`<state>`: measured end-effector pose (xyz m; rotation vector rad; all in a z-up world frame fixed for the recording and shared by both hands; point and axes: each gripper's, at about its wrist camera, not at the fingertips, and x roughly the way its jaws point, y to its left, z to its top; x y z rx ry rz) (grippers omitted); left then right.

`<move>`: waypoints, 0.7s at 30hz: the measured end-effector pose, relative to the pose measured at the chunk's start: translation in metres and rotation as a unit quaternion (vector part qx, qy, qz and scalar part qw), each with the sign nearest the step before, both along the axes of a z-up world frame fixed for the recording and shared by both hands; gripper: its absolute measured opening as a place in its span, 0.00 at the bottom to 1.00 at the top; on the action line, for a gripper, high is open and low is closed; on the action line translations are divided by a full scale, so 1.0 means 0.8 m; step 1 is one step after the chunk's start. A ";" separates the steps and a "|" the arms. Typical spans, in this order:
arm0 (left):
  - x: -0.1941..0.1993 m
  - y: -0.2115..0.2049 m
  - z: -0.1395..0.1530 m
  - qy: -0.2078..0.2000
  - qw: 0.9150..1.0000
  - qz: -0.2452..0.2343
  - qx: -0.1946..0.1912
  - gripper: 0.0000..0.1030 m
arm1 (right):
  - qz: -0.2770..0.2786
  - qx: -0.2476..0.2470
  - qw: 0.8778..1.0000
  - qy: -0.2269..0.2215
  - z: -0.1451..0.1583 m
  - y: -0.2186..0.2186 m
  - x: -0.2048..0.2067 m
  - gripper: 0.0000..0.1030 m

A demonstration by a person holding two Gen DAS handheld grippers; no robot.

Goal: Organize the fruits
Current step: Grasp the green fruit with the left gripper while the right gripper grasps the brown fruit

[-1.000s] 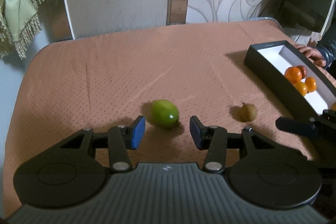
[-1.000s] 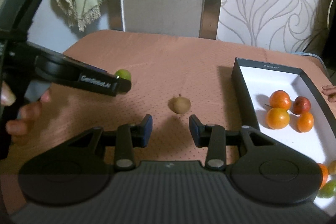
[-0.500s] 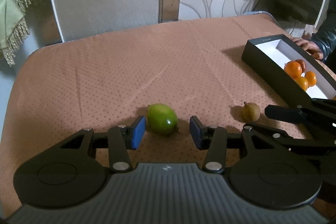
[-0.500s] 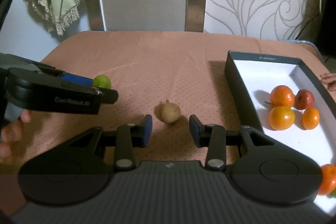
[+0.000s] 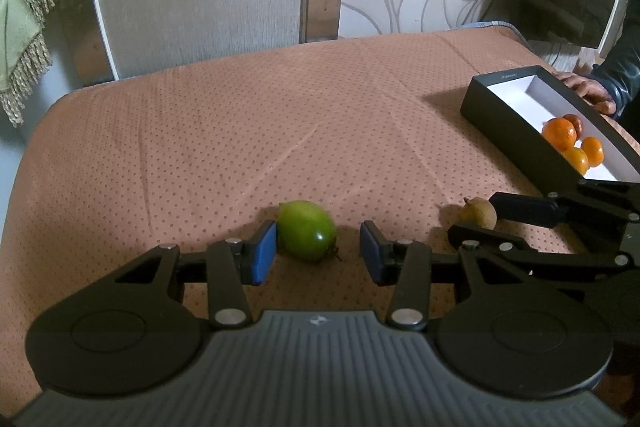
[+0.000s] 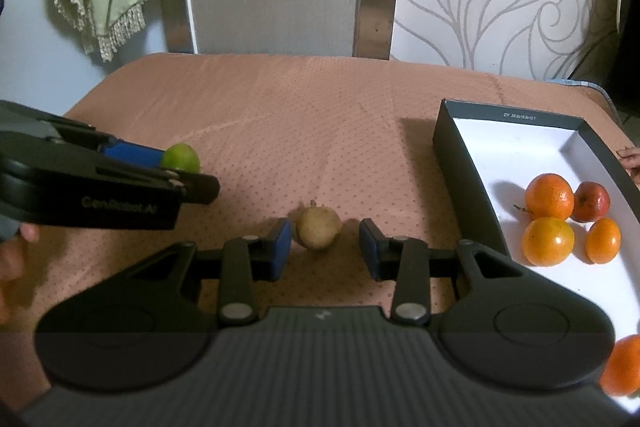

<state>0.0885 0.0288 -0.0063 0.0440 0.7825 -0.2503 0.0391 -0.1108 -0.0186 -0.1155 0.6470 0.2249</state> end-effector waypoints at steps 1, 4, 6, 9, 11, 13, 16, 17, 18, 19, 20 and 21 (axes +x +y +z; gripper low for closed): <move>0.000 0.000 0.000 0.000 1.000 0.001 0.000 0.50 | 0.000 0.001 1.000 -0.001 0.000 0.000 0.000 0.34; 0.000 0.001 -0.001 -0.002 1.000 0.005 0.000 0.46 | 0.000 0.007 1.000 -0.004 0.000 -0.001 -0.002 0.26; 0.001 0.002 -0.001 -0.002 1.000 0.008 -0.001 0.44 | 0.000 0.003 1.000 -0.007 0.001 0.001 -0.004 0.26; 0.001 0.004 -0.001 -0.002 1.000 0.009 -0.001 0.39 | 0.000 0.003 1.000 -0.008 0.003 0.001 -0.009 0.26; 0.001 0.005 -0.001 -0.003 1.000 0.011 -0.001 0.35 | -0.001 0.005 1.000 -0.008 0.005 0.000 -0.013 0.26; 0.001 0.005 -0.001 -0.003 1.000 0.012 -0.001 0.35 | -0.001 0.009 1.000 -0.010 0.009 -0.001 -0.019 0.26; 0.000 0.006 -0.001 -0.003 1.000 0.013 -0.002 0.34 | 0.002 0.016 1.000 -0.010 0.015 -0.003 -0.028 0.26; -0.001 0.006 -0.001 -0.003 1.000 0.014 -0.002 0.34 | 0.002 0.018 1.000 -0.010 0.017 -0.004 -0.032 0.26; -0.002 0.005 0.000 -0.002 1.000 0.016 -0.002 0.34 | 0.002 0.021 1.000 -0.010 0.019 -0.006 -0.036 0.26; -0.002 0.005 0.001 -0.001 1.000 0.016 -0.004 0.34 | 0.003 0.024 1.000 -0.011 0.022 -0.008 -0.040 0.26; -0.003 0.005 0.002 -0.001 1.000 0.016 -0.005 0.34 | 0.003 0.026 1.000 -0.012 0.024 -0.010 -0.044 0.26; -0.005 0.003 0.004 -0.002 1.000 0.017 -0.004 0.34 | 0.003 0.027 1.000 -0.013 0.026 -0.012 -0.047 0.26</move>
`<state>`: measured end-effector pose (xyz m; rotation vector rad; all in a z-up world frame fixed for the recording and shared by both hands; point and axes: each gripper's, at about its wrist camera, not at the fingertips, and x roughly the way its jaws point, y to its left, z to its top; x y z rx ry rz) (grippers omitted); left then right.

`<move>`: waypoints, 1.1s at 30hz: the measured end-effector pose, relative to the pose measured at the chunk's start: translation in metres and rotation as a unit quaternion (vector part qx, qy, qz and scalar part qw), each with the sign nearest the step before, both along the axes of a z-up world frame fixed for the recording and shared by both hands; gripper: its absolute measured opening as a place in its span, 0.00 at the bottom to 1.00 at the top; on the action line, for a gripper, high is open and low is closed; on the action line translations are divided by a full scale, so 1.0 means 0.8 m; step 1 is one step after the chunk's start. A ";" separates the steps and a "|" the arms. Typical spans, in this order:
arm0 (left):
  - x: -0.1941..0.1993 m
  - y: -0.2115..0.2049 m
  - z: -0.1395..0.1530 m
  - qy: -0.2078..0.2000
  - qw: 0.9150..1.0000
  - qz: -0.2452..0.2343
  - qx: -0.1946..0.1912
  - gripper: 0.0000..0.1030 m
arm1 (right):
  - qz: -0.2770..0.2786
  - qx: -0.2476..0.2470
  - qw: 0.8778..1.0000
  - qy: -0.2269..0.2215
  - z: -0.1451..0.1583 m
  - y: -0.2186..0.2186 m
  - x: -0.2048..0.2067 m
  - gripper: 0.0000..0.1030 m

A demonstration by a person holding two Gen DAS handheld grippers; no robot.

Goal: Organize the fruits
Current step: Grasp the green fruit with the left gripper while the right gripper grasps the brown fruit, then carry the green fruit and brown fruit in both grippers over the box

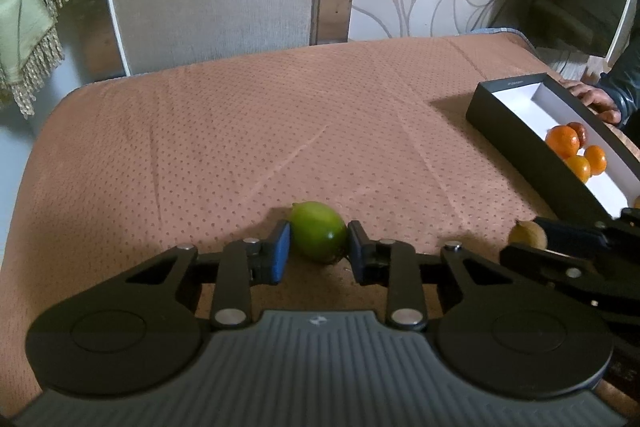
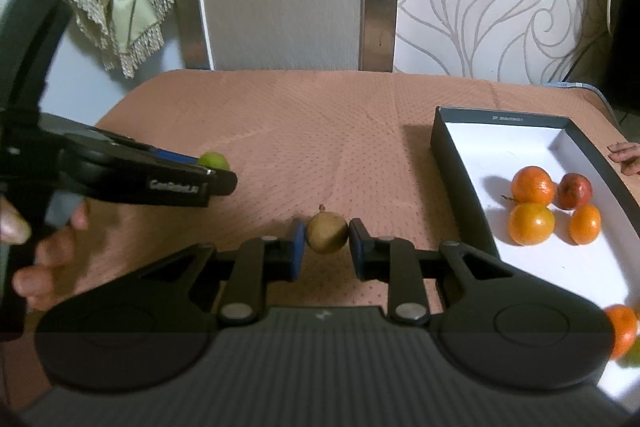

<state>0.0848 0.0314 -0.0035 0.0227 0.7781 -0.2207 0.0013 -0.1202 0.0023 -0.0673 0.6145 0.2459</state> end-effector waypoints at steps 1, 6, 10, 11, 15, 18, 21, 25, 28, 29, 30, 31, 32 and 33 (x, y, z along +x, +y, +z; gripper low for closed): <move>-0.002 -0.002 0.002 -0.001 1.000 0.000 0.000 0.34 | 0.001 0.002 1.000 -0.001 0.002 -0.002 -0.004 0.26; -0.010 -0.011 0.015 -0.009 1.000 -0.001 -0.004 0.34 | 0.001 0.011 1.000 -0.006 0.011 -0.015 -0.021 0.26; -0.020 -0.024 0.023 -0.014 1.000 -0.002 -0.006 0.34 | 0.001 0.020 1.000 -0.011 0.018 -0.026 -0.036 0.26; -0.022 -0.027 0.024 -0.015 1.000 -0.003 -0.006 0.34 | 0.001 0.021 1.000 -0.013 0.020 -0.029 -0.039 0.26; -0.030 -0.040 0.027 -0.017 1.000 -0.005 -0.004 0.34 | -0.003 0.026 0.999 -0.020 0.025 -0.042 -0.049 0.26; -0.037 -0.049 0.029 -0.020 1.000 -0.007 -0.003 0.34 | -0.007 0.028 0.999 -0.022 0.027 -0.051 -0.056 0.26; -0.041 -0.062 0.034 -0.024 1.000 -0.013 -0.006 0.34 | -0.013 0.027 0.999 -0.025 0.029 -0.061 -0.062 0.26; -0.044 -0.091 0.042 -0.028 0.999 -0.029 -0.014 0.34 | -0.025 0.025 0.999 -0.026 0.031 -0.082 -0.070 0.26; -0.044 -0.119 0.045 -0.031 0.998 -0.044 -0.019 0.34 | -0.036 0.024 0.999 -0.025 0.031 -0.101 -0.075 0.26; -0.043 -0.129 0.046 -0.031 0.998 -0.050 -0.021 0.34 | -0.040 0.023 0.999 -0.025 0.030 -0.107 -0.077 0.26; -0.042 -0.138 0.046 -0.031 0.998 -0.055 -0.022 0.34 | -0.045 0.023 0.998 -0.024 0.031 -0.114 -0.078 0.26; -0.042 -0.149 0.047 -0.032 0.997 -0.061 -0.023 0.34 | -0.049 0.022 0.998 -0.024 0.030 -0.121 -0.079 0.26; -0.041 -0.160 0.047 -0.032 0.997 -0.067 -0.023 0.34 | -0.054 0.020 0.998 -0.025 0.030 -0.128 -0.080 0.26; -0.040 -0.170 0.047 -0.032 0.997 -0.073 -0.023 0.34 | -0.058 0.019 0.998 -0.025 0.030 -0.134 -0.080 0.26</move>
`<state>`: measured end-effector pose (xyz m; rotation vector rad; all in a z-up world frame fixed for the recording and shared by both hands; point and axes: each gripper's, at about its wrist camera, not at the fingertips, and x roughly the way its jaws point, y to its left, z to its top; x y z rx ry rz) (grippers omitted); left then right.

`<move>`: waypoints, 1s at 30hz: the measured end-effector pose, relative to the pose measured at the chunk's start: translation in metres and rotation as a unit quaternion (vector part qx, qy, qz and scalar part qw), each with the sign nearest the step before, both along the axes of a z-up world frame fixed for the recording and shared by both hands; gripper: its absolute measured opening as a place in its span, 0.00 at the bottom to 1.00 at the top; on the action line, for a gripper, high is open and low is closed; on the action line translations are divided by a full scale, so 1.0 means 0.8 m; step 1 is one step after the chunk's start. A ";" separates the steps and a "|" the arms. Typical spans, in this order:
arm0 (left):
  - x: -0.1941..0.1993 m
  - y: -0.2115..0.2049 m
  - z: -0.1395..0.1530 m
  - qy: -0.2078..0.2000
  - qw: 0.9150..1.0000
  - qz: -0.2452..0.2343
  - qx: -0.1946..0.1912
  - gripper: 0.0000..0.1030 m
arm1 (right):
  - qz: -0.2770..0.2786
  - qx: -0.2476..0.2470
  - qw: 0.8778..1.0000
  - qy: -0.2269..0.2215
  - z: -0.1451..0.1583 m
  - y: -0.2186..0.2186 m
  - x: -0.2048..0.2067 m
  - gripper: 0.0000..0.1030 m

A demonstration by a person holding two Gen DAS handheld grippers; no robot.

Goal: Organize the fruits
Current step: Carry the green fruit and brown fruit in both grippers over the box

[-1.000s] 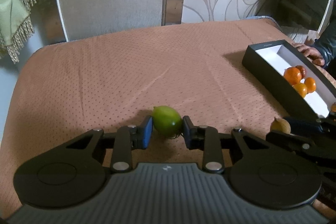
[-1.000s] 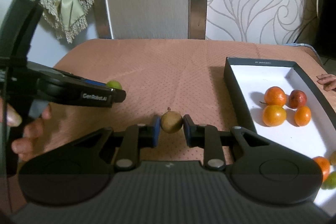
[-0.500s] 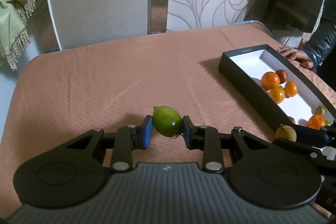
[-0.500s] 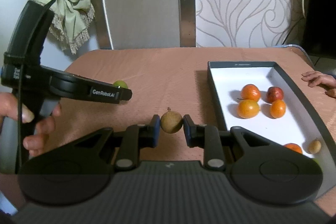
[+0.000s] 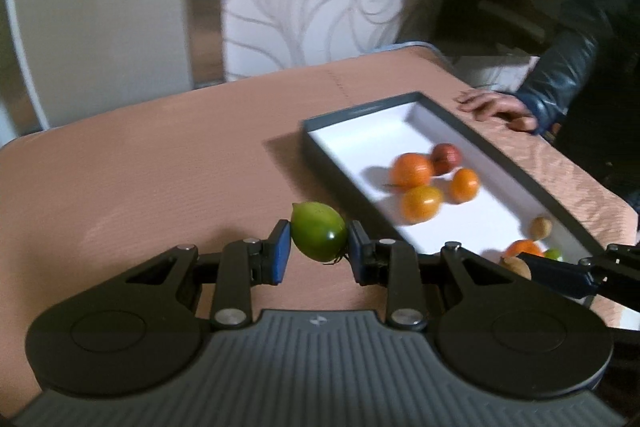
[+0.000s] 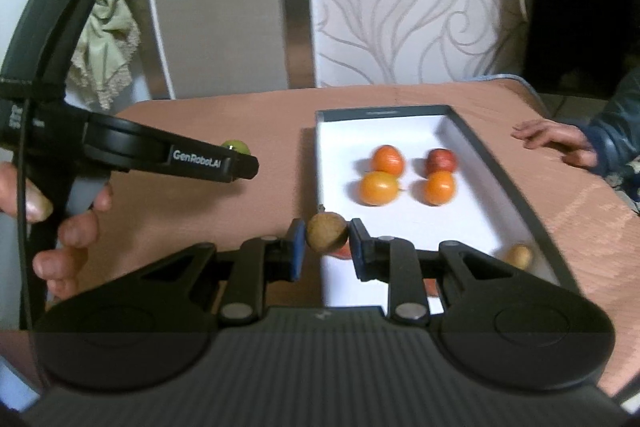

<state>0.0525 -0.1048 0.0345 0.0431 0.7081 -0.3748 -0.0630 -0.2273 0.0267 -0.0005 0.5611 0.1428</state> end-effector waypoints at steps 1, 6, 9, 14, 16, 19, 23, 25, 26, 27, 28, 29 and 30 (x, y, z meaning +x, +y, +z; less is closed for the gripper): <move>0.001 -0.012 0.000 0.000 1.000 -0.006 0.000 0.34 | -0.005 0.000 1.000 0.001 0.000 -0.008 0.000 0.26; 0.011 -0.061 -0.002 0.002 0.999 -0.032 0.000 0.34 | -0.029 -0.004 1.000 0.004 -0.003 -0.041 -0.001 0.26; 0.017 -0.086 -0.007 0.008 0.999 -0.045 -0.001 0.34 | -0.039 -0.006 0.999 0.008 -0.005 -0.058 0.000 0.26; 0.018 -0.116 -0.016 0.021 0.998 -0.062 -0.006 0.34 | -0.048 -0.014 0.999 0.015 -0.011 -0.080 0.006 0.26; 0.018 -0.126 -0.019 0.022 0.998 -0.065 -0.003 0.34 | -0.053 -0.013 0.998 0.021 -0.014 -0.089 0.010 0.26; 0.019 -0.132 -0.023 0.026 0.998 -0.062 -0.002 0.35 | -0.050 -0.013 0.998 0.026 -0.017 -0.096 0.017 0.26; 0.018 -0.136 -0.028 0.029 0.998 -0.057 -0.002 0.35 | -0.041 -0.019 0.999 0.023 -0.021 -0.100 0.020 0.26; 0.015 -0.137 -0.030 0.030 0.998 -0.056 -0.002 0.35 | -0.038 -0.019 0.999 0.021 -0.021 -0.103 0.021 0.27; 0.013 -0.138 -0.032 0.031 0.998 -0.054 -0.002 0.35 | -0.036 -0.021 0.999 0.022 -0.021 -0.104 0.022 0.27; 0.012 -0.137 -0.033 0.032 0.998 -0.052 -0.002 0.35 | -0.035 -0.022 0.999 0.021 -0.022 -0.105 0.022 0.27; 0.011 -0.137 -0.034 0.034 0.998 -0.049 -0.003 0.35 | -0.034 -0.023 0.999 0.020 -0.022 -0.105 0.025 0.27; 0.010 -0.136 -0.035 0.035 0.998 -0.046 -0.003 0.35 | -0.033 -0.024 0.999 0.019 -0.022 -0.106 0.026 0.27; 0.009 -0.136 -0.035 0.035 0.998 -0.043 -0.003 0.35 | -0.033 -0.026 0.999 0.018 -0.023 -0.106 0.027 0.27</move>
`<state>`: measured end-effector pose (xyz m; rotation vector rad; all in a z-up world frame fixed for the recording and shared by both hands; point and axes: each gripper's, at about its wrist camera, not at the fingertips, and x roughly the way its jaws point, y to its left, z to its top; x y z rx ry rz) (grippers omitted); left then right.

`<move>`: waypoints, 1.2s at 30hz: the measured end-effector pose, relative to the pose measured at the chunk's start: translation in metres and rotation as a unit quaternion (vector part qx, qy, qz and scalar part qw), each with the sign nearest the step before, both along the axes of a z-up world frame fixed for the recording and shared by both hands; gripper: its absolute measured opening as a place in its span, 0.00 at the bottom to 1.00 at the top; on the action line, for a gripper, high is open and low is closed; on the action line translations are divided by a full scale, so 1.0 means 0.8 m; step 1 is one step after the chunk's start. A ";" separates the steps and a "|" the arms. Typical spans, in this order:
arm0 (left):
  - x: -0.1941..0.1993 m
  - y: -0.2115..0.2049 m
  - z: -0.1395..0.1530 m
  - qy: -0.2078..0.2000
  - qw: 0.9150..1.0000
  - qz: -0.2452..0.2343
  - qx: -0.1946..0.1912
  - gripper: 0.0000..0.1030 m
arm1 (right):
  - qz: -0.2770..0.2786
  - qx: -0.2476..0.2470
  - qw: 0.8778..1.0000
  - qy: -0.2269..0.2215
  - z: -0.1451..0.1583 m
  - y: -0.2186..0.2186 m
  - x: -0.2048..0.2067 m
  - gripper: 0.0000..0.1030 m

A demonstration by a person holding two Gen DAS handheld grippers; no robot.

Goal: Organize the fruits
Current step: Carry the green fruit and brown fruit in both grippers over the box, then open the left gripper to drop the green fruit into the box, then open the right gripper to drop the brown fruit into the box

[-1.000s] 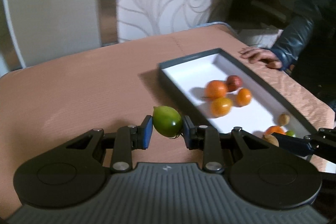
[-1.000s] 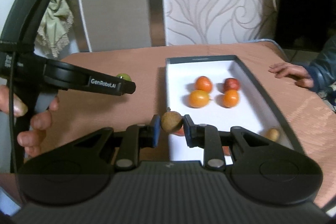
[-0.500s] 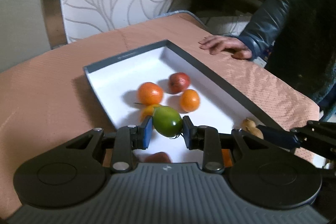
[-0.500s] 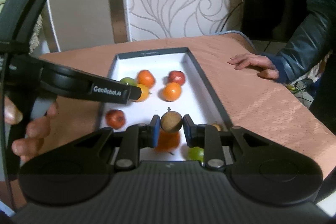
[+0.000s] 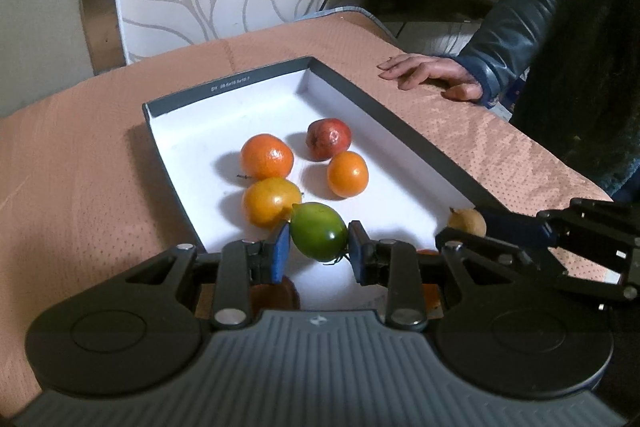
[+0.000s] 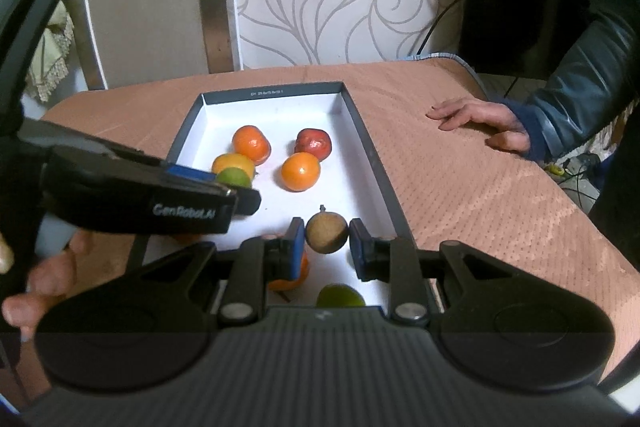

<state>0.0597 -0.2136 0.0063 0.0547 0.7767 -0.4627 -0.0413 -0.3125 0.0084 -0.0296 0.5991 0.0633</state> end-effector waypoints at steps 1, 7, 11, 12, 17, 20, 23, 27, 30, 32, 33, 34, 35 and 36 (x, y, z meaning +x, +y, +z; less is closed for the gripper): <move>-0.001 0.000 0.000 0.000 1.000 0.002 0.000 0.35 | 0.000 -0.001 1.000 -0.001 0.000 -0.001 0.001 0.27; -0.009 0.000 0.001 -0.005 1.000 0.021 0.001 0.36 | 0.009 -0.001 1.000 -0.012 0.000 -0.004 -0.003 0.39; -0.014 0.001 0.003 -0.006 0.999 0.039 0.003 0.36 | 0.023 -0.001 1.000 -0.013 0.005 -0.006 -0.011 0.39; -0.015 0.002 0.004 -0.006 0.999 0.044 0.002 0.36 | 0.027 0.000 1.000 -0.012 0.007 -0.006 -0.013 0.39; -0.023 0.002 0.009 -0.012 0.998 0.066 0.005 0.36 | 0.043 -0.009 0.999 -0.017 0.018 -0.010 -0.034 0.39; -0.031 0.000 0.014 -0.014 0.997 0.077 0.008 0.36 | 0.050 -0.006 0.999 -0.014 0.026 -0.016 -0.049 0.39; -0.043 -0.005 0.023 -0.016 0.996 0.084 0.012 0.36 | 0.055 -0.005 0.998 -0.007 0.034 -0.022 -0.065 0.39; -0.064 -0.013 0.035 -0.021 0.996 0.087 0.017 0.36 | 0.062 0.002 0.998 -0.006 0.046 -0.028 -0.088 0.39; -0.080 -0.019 0.042 -0.019 0.996 0.090 0.019 0.36 | 0.065 0.010 0.998 -0.002 0.053 -0.033 -0.102 0.39; -0.092 -0.023 0.046 -0.021 0.995 0.091 0.023 0.36 | 0.067 0.012 0.998 0.004 0.055 -0.035 -0.112 0.39; -0.097 -0.025 0.047 -0.022 0.995 0.092 0.025 0.36 | 0.068 0.013 0.998 0.006 0.056 -0.036 -0.116 0.39; -0.102 -0.027 0.048 -0.023 0.995 0.092 0.027 0.36 | 0.069 0.014 0.997 0.008 0.056 -0.037 -0.120 0.40; -0.106 -0.029 0.048 -0.021 0.995 0.093 0.029 0.39 | 0.070 0.015 0.997 0.011 0.056 -0.037 -0.124 0.40; -0.111 -0.031 0.048 -0.020 0.995 0.095 0.030 0.48 | 0.071 0.015 0.997 0.012 0.055 -0.038 -0.127 0.40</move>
